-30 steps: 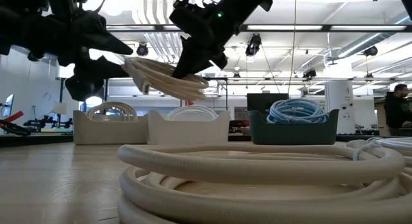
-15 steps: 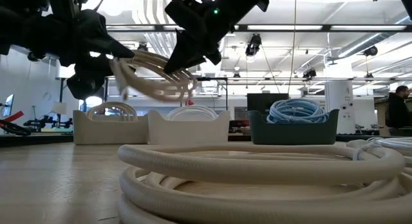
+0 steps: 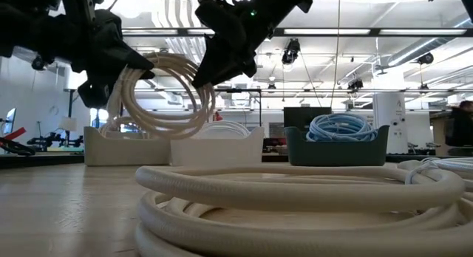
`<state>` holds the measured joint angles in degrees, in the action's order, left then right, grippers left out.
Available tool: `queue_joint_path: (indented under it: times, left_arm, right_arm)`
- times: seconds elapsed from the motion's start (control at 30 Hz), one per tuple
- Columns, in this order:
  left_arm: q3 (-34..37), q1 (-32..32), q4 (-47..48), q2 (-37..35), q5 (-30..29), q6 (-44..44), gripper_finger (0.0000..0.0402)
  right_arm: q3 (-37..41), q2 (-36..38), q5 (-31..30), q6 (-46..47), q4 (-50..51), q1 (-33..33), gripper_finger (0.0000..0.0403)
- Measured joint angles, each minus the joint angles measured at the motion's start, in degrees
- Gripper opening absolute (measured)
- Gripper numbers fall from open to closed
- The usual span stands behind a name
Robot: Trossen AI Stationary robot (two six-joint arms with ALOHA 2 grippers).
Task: Sort HDMI cables
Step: Put the top light brown HDMI cable into the gray bin
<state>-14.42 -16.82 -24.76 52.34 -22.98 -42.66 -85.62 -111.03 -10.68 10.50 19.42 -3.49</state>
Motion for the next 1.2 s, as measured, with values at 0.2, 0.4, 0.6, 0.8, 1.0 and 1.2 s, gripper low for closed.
queue_joint_path:
  times: [0.2,0.4,0.6,0.8,1.0,1.2]
  left_arm:
    - [-6.22,1.77,24.14,-9.32,-0.51,0.55,0.0043]
    - [-19.47,1.86,51.96,-14.42,-3.70,2.15,0.0043]
    - [-33.68,3.39,72.11,-14.69,-10.92,7.13,0.0043]
    - [-39.77,8.30,78.00,-14.71,-11.89,12.95,0.0043]
    - [-39.13,18.18,78.57,-14.11,-11.94,17.88,0.0043]
    - [-38.05,32.02,78.12,-10.48,-4.82,21.88,0.0043]
  right_arm:
    - [0.00,0.01,-1.16,0.01,1.50,-0.03,0.0108]
    - [0.02,0.01,-4.72,1.48,3.17,0.00,0.0116]
    - [0.02,0.03,-4.72,1.49,3.12,-0.04,0.0117]
    - [0.02,0.03,-4.76,1.31,2.82,0.00,0.0109]
    - [0.02,0.03,-4.77,1.29,2.64,0.00,0.0105]
    - [0.02,0.03,-4.79,0.61,2.54,0.00,0.0111]
